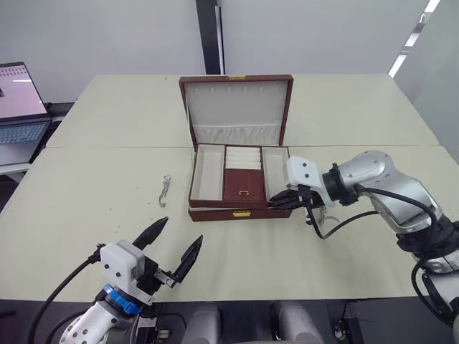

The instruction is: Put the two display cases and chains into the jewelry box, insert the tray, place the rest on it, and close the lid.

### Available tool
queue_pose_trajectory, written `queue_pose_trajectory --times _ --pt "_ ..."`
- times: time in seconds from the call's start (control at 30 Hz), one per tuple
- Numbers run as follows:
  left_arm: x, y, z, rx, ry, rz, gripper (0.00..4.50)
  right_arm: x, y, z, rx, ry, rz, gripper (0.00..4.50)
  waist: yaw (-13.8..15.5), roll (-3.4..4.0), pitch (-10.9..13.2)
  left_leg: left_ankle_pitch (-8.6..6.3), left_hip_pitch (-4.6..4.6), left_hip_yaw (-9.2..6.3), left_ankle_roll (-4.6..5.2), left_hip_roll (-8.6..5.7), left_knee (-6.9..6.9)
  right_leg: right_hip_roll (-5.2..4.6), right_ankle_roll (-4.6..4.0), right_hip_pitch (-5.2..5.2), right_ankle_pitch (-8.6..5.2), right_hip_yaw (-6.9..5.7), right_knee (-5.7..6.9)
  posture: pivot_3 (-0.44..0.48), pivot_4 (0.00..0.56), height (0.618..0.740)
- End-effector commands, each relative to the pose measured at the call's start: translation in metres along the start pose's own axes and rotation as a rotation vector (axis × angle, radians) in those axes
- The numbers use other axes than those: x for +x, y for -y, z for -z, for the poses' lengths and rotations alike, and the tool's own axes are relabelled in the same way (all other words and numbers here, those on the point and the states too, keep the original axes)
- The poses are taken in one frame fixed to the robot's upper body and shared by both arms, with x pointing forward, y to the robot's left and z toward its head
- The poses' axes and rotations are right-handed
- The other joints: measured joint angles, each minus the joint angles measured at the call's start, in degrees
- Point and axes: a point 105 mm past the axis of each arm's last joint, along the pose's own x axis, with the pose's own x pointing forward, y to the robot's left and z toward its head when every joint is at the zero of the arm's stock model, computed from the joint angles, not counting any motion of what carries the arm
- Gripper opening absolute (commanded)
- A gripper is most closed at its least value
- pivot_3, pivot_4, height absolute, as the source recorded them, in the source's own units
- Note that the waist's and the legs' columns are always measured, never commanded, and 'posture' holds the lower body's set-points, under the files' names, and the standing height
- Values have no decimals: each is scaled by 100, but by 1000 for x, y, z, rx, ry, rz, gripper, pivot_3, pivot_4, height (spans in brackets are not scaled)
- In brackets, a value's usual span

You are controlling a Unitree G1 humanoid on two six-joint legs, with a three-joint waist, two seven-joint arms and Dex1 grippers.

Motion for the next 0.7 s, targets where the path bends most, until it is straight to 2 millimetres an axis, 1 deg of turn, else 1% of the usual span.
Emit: queue_pose_trajectory --times 0.03,0.4,0.7 --pt "2 4 -13 14 40 -2 4500 -2 9 -11 -70 4 33 18 -12 0 0 0 1 1 0 0 0 0 0 0 0 1 1 0 150 740" --pt "8 4 -15 5 39 -18 4500 0 10 -11 -101 -23 20 18 -9 0 0 0 1 -1 0 0 0 2 0 -1 0 0 3 0 150 740" --pt "6 3 -14 3 28 -24 4500 4 10 -13 -118 -60 0 18 -10 0 0 0 1 -1 0 1 -1 2 0 -2 0 -1 3 0 150 740"
